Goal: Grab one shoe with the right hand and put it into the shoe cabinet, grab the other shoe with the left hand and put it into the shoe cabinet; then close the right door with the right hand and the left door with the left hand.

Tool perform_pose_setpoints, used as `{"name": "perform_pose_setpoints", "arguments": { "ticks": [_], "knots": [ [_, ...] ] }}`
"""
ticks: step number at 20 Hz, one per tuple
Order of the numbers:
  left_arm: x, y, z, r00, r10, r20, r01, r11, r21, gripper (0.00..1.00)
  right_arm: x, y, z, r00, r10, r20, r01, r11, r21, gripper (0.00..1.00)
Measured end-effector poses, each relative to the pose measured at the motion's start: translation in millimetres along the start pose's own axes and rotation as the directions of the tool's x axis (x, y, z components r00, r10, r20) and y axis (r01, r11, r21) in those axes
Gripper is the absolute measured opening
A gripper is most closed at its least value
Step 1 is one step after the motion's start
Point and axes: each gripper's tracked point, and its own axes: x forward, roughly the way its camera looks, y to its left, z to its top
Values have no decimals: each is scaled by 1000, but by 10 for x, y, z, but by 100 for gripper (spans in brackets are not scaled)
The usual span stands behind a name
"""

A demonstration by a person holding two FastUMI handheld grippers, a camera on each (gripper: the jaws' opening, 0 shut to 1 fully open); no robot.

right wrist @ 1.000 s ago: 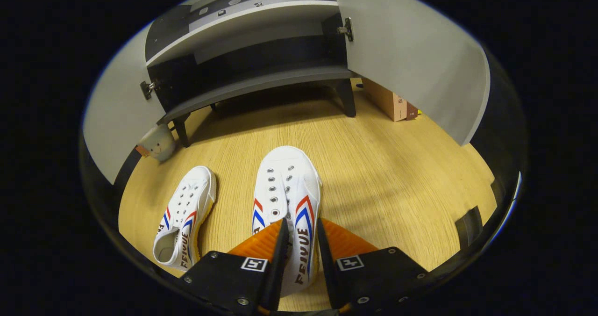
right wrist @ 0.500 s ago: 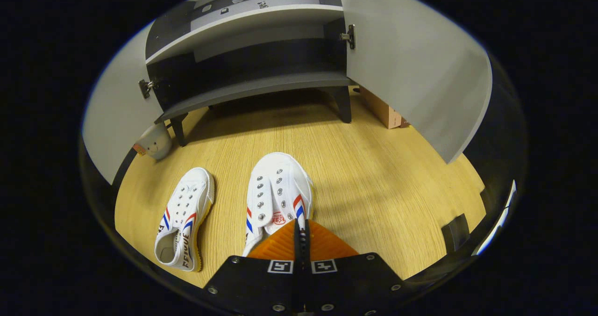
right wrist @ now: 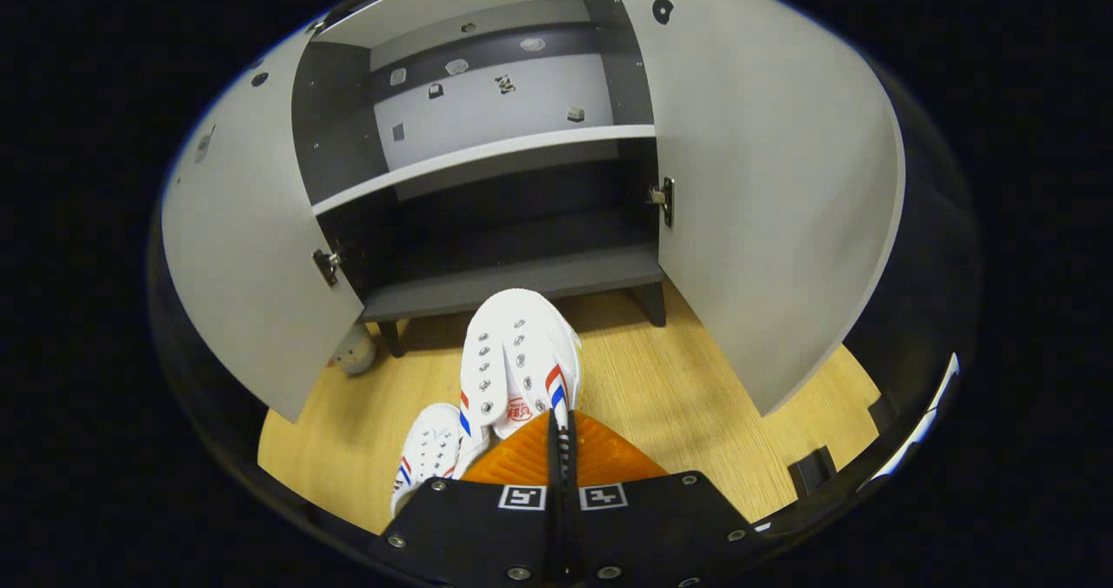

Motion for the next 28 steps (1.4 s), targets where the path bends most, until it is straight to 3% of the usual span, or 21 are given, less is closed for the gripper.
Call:
{"name": "perform_pose_setpoints", "arguments": {
  "ticks": [4, 7, 19, 28],
  "knots": [
    [75, 24, -7, 1000, -7, 3, 7, 1000, -8, 96, -258, 298, 712, 995, 69, 76, -70, 997, 11, 0],
    [151, 45, 13, 1000, -8, 10, 8, 1000, -13, 97, -375, 417, 1002, 986, 93, 137, -94, 996, -3, 0],
    [482, 125, 20, 1000, 15, 19, -16, 1000, 26, 97, -760, 377, 1184, 956, 96, 276, -98, 995, -5, 0],
    [597, 193, -117, 998, 56, -21, -55, 998, 26, 96, -720, 359, 1214, 976, 36, 213, -39, 999, 8, 0]
  ]
}}
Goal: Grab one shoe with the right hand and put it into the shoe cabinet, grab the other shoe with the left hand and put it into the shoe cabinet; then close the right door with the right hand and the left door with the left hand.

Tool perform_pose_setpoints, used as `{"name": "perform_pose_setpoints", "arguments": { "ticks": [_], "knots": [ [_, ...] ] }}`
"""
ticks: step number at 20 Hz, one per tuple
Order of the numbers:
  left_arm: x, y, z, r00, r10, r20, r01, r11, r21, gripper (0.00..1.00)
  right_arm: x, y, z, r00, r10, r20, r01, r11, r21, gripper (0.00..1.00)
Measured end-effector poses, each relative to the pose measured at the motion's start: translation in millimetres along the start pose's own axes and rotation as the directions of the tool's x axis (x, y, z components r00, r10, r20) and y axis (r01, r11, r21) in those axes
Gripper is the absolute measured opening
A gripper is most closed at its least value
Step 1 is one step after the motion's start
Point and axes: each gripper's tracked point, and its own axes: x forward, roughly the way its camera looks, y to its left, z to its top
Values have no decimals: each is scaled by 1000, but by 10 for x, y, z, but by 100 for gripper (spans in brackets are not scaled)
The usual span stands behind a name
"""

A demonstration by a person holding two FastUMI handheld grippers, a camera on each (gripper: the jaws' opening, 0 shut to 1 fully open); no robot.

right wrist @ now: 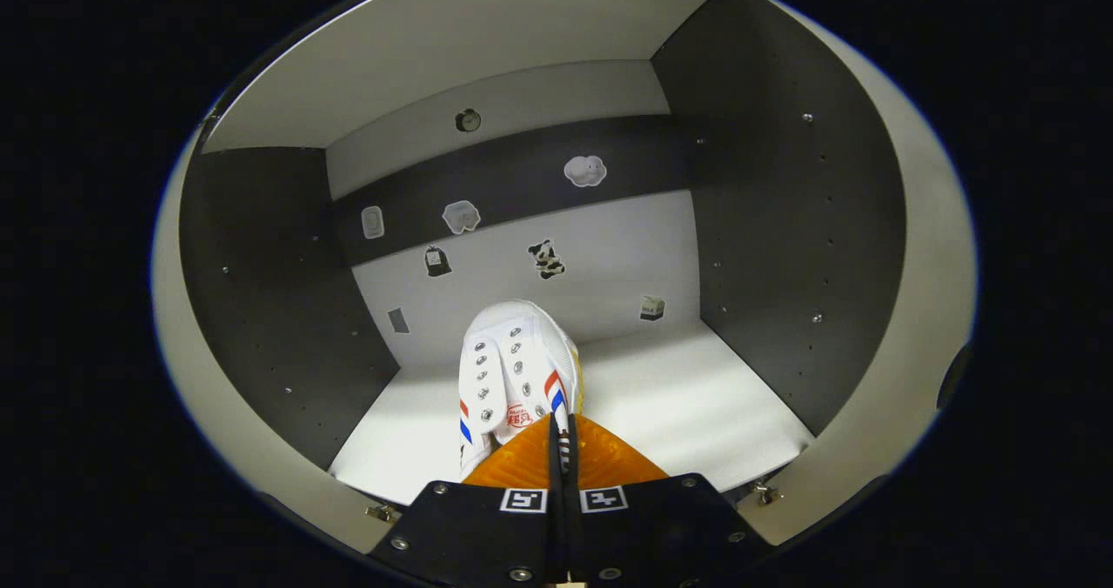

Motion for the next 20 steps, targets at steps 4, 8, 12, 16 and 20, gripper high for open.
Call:
{"name": "perform_pose_setpoints", "arguments": {
  "ticks": [4, 8, 12, 16, 20],
  "knots": [
    [3, 67, -19, 1000, 23, -7, -23, 1000, 11, 97, 61, -65, -131, 996, -46, -70, 46, 999, 7, 0],
    [12, 69, -104, 999, 35, -35, -34, 999, 14, 97, 78, -80, -166, 994, -57, -91, 58, 998, 17, 0],
    [43, -28, -81, 999, 15, -37, -15, 1000, 8, 97, 68, -127, -80, 997, -52, -49, 51, 999, -17, 7],
    [55, -194, -97, 999, -18, -34, 18, 1000, 2, 97, 26, -64, 89, 999, -14, 39, 15, 1000, -10, 6],
    [28, -348, -209, 998, -53, -43, 53, 999, -14, 97, -103, -69, 164, 995, 15, 103, -10, 999, -48, 14]
  ]
}}
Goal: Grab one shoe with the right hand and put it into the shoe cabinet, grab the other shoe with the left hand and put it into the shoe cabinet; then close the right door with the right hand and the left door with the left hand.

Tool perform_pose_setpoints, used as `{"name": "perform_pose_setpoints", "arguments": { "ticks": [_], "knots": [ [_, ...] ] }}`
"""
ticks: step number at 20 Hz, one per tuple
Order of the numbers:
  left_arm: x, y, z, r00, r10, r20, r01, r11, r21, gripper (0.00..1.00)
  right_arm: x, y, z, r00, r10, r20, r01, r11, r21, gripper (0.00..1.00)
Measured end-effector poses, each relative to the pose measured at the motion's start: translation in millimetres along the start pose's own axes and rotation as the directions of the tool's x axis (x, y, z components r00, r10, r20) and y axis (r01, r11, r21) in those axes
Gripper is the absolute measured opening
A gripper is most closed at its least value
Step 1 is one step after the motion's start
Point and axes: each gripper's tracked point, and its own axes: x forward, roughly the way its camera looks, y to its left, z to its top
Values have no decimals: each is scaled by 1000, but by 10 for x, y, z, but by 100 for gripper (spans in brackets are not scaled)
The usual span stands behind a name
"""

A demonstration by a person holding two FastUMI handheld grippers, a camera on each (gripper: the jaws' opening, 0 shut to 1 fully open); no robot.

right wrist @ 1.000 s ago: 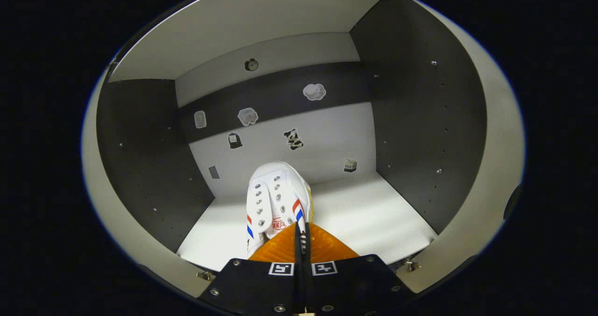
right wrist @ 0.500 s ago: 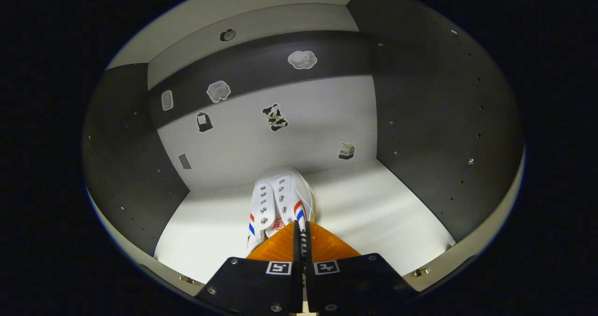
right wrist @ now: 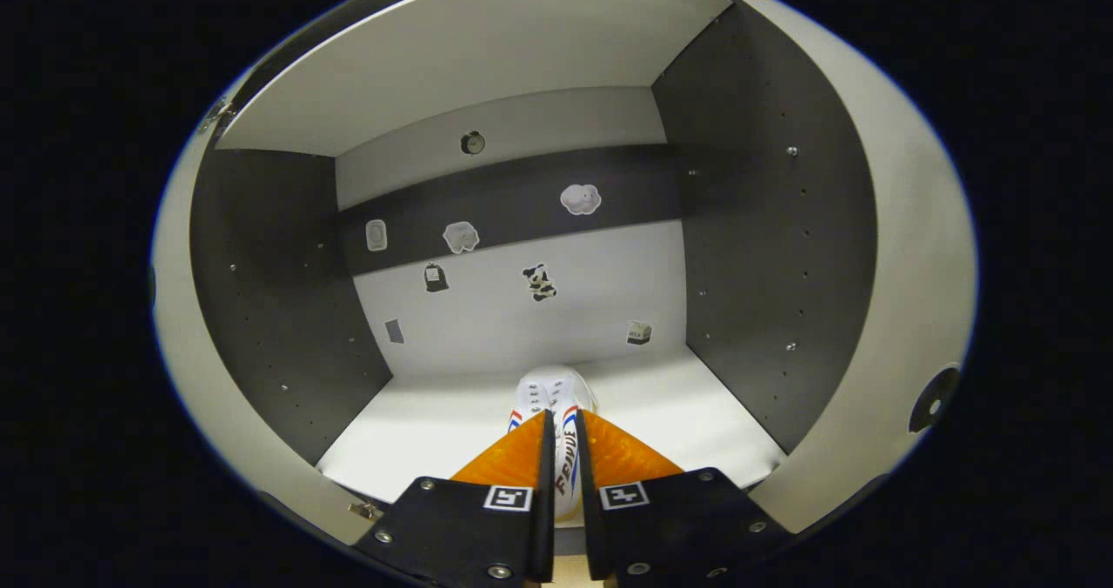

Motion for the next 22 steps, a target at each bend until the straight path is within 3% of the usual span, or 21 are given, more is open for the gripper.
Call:
{"name": "perform_pose_setpoints", "arguments": {
  "ticks": [3, 7, 11, 14, 19, 22],
  "knots": [
    [2, -85, -94, 1000, -19, -13, 19, 1000, -9, 97, -131, -11, 14, 1000, 17, 27, -16, 1000, -23, 21],
    [18, -164, -246, 999, -34, -28, 33, 999, -24, 97, -356, -14, -5, 998, 46, 48, -44, 999, -29, 38],
    [125, -336, -547, 995, -79, -65, 77, 996, -37, 96, -520, 14, -47, 996, 68, 61, -67, 998, -21, 58],
    [245, -489, -911, 985, -121, -123, 112, 991, -77, 97, -619, -68, -50, 995, 57, 84, -52, 997, -56, 79],
    [434, -694, -1633, 961, -169, -219, 152, 984, -92, 97, -795, -110, -107, 993, 68, 97, -60, 995, -81, 92],
    [512, -766, -2184, 928, -184, -323, 158, 982, -105, 97, -856, -124, -156, 993, 69, 96, -62, 995, -76, 93]
  ]
}}
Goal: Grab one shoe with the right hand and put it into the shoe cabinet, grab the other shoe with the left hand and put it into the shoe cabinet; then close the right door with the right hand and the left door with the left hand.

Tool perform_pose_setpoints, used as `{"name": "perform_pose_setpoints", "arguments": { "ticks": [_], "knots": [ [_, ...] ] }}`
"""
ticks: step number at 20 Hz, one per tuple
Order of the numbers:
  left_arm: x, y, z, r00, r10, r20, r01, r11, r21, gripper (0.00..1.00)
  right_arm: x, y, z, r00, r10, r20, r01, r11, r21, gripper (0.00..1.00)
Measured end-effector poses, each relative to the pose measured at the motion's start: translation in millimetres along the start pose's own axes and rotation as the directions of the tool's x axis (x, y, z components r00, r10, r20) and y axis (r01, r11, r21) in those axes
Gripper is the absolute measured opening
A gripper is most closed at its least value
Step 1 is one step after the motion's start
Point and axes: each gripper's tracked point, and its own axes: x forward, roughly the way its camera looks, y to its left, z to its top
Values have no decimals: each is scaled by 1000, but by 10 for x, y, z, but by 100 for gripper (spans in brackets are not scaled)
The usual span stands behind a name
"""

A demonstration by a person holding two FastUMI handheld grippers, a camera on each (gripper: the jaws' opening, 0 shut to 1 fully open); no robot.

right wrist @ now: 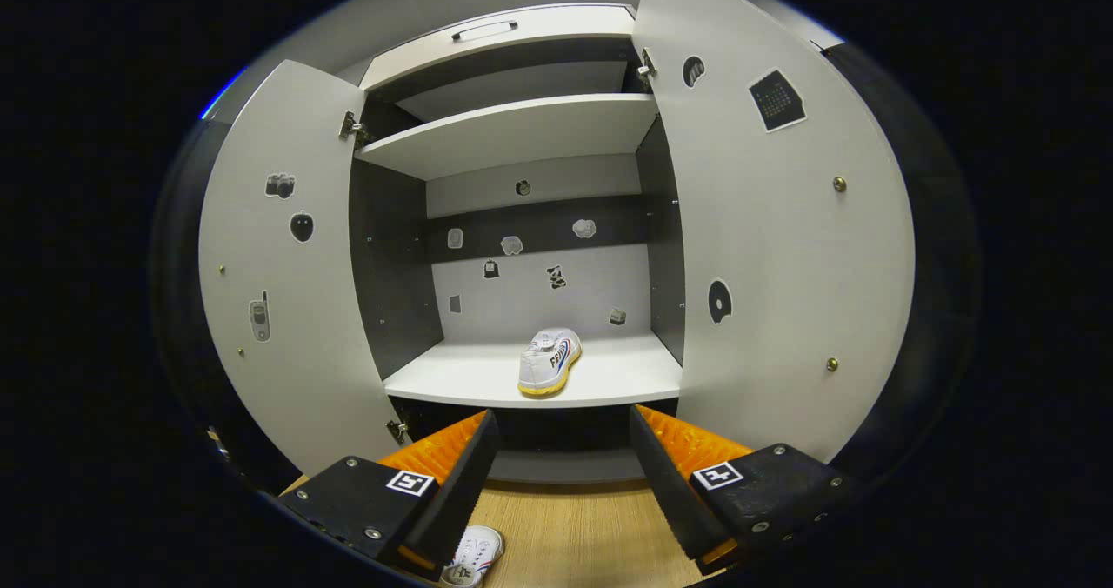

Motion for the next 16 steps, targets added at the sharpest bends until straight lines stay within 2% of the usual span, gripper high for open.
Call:
{"name": "perform_pose_setpoints", "arguments": {
  "ticks": [5, 7, 12, 13, 14, 16],
  "knots": [
    [210, 4, -503, 994, -11, -109, 15, 999, 32, 100, -106, -85, -53, 1000, -17, -19, 17, 1000, -10, 93],
    [267, -44, -687, 988, -30, -153, 34, 999, 23, 97, -119, -128, -37, 1000, -27, -9, 27, 999, -24, 93],
    [398, -55, -1103, 965, -23, -261, 42, 997, 66, 97, -153, -158, -17, 1000, -26, 4, 26, 999, -39, 93],
    [416, -59, -1181, 957, -23, -289, 46, 996, 72, 100, -167, -169, -12, 1000, -29, 8, 29, 999, -39, 93],
    [427, -54, -1262, 950, -22, -310, 49, 996, 77, 97, -183, -175, -10, 999, -34, 11, 34, 999, -39, 93],
    [462, -52, -1317, 942, -19, -335, 49, 995, 82, 97, -203, -217, -2, 999, -49, 21, 50, 998, -42, 93]
  ]
}}
